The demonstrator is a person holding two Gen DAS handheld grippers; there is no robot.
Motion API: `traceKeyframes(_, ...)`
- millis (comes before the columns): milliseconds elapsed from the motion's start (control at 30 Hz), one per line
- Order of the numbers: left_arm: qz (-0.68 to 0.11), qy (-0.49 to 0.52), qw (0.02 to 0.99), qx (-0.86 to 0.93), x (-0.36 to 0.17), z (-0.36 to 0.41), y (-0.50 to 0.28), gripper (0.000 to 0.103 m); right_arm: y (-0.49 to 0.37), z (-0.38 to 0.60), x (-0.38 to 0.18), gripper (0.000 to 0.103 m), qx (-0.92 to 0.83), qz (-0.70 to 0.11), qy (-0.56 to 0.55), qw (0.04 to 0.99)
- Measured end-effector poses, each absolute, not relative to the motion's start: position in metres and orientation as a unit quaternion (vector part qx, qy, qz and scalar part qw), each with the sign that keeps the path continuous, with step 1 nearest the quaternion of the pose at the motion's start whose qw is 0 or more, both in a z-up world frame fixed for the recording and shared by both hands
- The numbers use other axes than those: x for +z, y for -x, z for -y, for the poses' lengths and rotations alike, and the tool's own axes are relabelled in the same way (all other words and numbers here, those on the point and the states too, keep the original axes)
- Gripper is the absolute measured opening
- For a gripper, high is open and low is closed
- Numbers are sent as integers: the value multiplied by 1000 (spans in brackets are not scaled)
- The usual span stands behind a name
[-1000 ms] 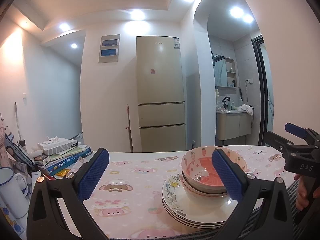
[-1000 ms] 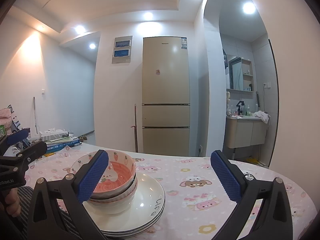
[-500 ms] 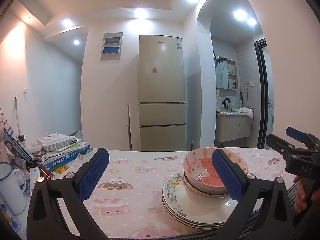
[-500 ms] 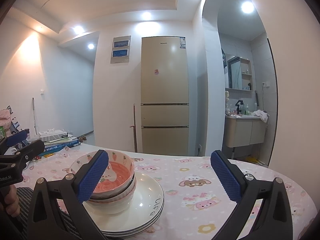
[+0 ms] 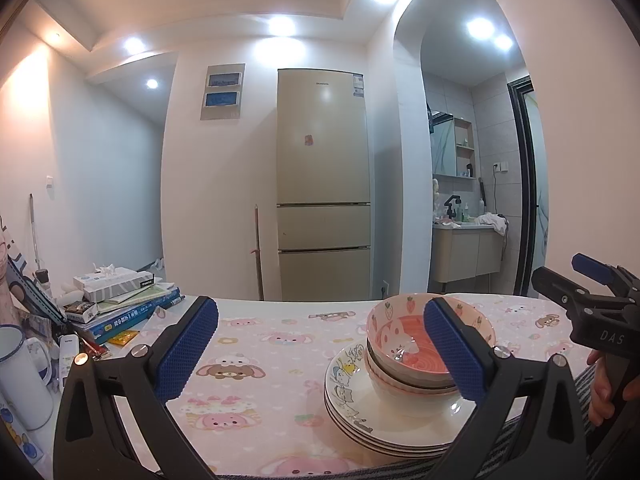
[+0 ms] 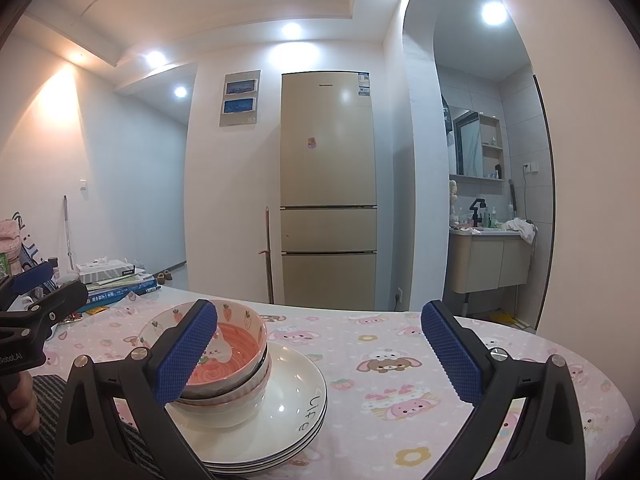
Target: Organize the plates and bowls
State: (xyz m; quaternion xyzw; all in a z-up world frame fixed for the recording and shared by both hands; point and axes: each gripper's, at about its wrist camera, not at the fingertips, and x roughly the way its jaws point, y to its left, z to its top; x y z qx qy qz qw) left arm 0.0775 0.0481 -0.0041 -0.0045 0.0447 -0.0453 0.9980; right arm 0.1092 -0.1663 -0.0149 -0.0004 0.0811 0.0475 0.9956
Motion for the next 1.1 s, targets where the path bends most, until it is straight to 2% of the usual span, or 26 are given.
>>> traceKeyframes(1100, -45, -8, 998, -49, -5, -46, -77, 103, -109, 167, -15, 103, 48, -81, 1, 996)
